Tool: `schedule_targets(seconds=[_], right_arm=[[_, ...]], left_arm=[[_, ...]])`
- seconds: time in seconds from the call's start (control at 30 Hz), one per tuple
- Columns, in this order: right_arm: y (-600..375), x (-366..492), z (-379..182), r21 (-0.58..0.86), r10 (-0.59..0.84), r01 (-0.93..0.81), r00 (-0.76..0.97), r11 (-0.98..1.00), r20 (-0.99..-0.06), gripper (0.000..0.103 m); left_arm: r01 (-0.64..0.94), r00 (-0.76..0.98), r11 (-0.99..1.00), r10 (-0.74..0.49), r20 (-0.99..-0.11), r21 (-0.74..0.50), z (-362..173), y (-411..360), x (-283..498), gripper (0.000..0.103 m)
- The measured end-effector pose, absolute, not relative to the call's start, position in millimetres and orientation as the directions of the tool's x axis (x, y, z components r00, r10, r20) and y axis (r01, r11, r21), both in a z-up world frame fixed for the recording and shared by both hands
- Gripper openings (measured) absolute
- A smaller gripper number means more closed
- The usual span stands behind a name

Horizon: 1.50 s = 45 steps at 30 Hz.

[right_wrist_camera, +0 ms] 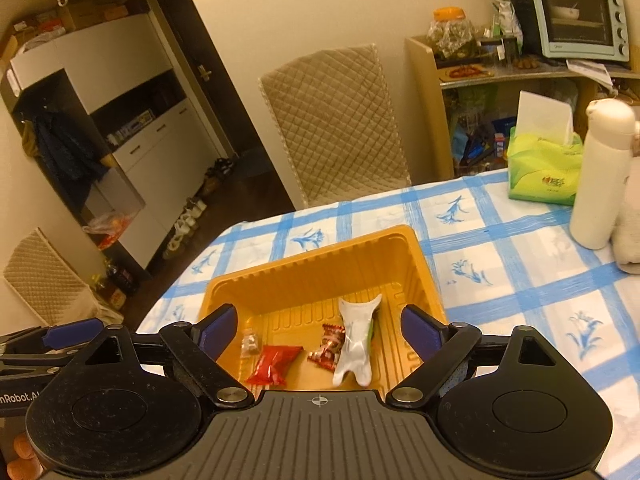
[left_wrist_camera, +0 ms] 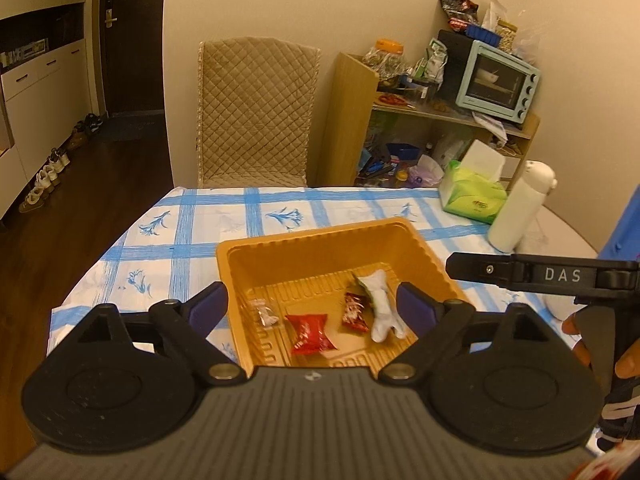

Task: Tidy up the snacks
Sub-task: 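Open the right gripper to drop the red-and-gold candy into the basket, then withdraw both grippers from the basket toward the remaining candies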

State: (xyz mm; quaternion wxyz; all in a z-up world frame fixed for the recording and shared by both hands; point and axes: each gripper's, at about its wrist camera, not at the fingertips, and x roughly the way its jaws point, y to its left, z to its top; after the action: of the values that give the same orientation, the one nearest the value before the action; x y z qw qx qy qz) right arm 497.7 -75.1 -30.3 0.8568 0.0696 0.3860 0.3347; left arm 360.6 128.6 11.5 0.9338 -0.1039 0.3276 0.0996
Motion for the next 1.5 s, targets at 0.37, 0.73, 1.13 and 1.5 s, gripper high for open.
schedule_targets(seconds=[0.37,0.73,1.13,1.5], right_arm=[[-122.0,435.2,-9.5,0.371,0.664,-0.574,0.470,0.730,-0.582,0.091],[-161.7,378.1,-19.3,0.355,0.665,-0.608,0.416,0.710,-0.620,0.091],[-195.7,346.1,-41.2,0.329,0.635,-0.609,0.393,0.722,-0.665,0.091],[-206.2,326.0,-74.6,0.332,0.600,-0.597,0.326,0.730,-0.731,0.091]], left_arm=[[-0.247,0.782,0.959,0.114,-0.613,-0.137,27.8,87.8,298.8,0.092],[-0.263,0.768,0.952,0.109,-0.631,-0.156,20.0,60.5,237.2,0.092],[-0.286,0.731,0.951,0.138,-0.668,-0.117,-7.1,37.6,193.1,0.092],[-0.298,0.666,0.947,0.118,-0.736,-0.118,-37.5,19.8,175.1,0.092]])
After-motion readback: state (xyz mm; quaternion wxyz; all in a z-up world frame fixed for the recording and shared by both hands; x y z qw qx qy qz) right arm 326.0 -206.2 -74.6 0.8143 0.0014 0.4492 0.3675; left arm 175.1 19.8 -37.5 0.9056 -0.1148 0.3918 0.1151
